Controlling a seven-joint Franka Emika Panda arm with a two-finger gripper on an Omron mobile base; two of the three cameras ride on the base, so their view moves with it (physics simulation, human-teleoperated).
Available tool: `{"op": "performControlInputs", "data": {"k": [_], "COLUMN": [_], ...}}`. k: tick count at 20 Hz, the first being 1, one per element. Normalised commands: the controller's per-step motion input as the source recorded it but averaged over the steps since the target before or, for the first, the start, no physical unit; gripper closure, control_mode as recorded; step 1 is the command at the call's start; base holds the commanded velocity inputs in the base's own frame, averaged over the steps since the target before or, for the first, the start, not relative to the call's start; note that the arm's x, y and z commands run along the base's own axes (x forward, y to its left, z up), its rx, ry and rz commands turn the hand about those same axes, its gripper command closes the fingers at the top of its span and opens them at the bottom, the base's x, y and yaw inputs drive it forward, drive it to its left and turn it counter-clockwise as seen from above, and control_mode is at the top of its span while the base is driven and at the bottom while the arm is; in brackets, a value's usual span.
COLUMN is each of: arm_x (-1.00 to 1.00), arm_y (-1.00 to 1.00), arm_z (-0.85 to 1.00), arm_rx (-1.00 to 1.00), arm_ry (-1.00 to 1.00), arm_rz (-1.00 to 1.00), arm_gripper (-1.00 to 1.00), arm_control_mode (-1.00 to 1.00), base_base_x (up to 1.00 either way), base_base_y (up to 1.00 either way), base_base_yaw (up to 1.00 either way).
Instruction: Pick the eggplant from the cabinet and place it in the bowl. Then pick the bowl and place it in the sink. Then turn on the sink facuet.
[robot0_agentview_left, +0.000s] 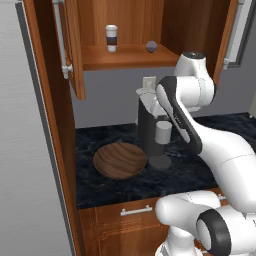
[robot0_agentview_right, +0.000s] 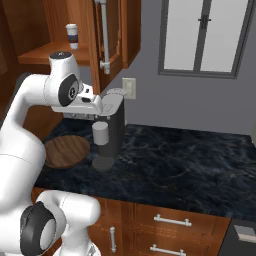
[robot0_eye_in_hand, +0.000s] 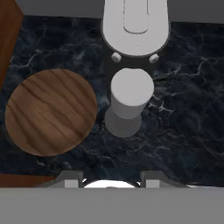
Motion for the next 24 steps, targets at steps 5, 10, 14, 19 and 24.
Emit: {"op": "performControlInputs", "data": {"k": [5,10,14,19,24], "arm_x": [-0.22,-0.16,0.0,0.12,0.4], "arm_y": [0.0,0.12,0.03,0.0,0.0], "arm_z": [0.21,0.85,0.93,0.89,0.42], "arm_rx": [-0.01,-0.03,0.0,0.0,0.03], "arm_ry": [-0.18,-0.45,-0.35,-0.19,-0.02], "arm_rz": [-0.07,-0.22,-0.2,-0.13,-0.03], "arm_gripper": [-1.0,-1.0,-1.0,-1.0,-1.0], "arm_control_mode": [-1.0,-1.0,-1.0,-1.0,-1.0], "base_base_x": [0.0,0.0,0.0,0.0,0.0], "base_base_y": [0.0,0.0,0.0,0.0,0.0], "base_base_yaw": [0.0,0.0,0.0,0.0,0.0]}}
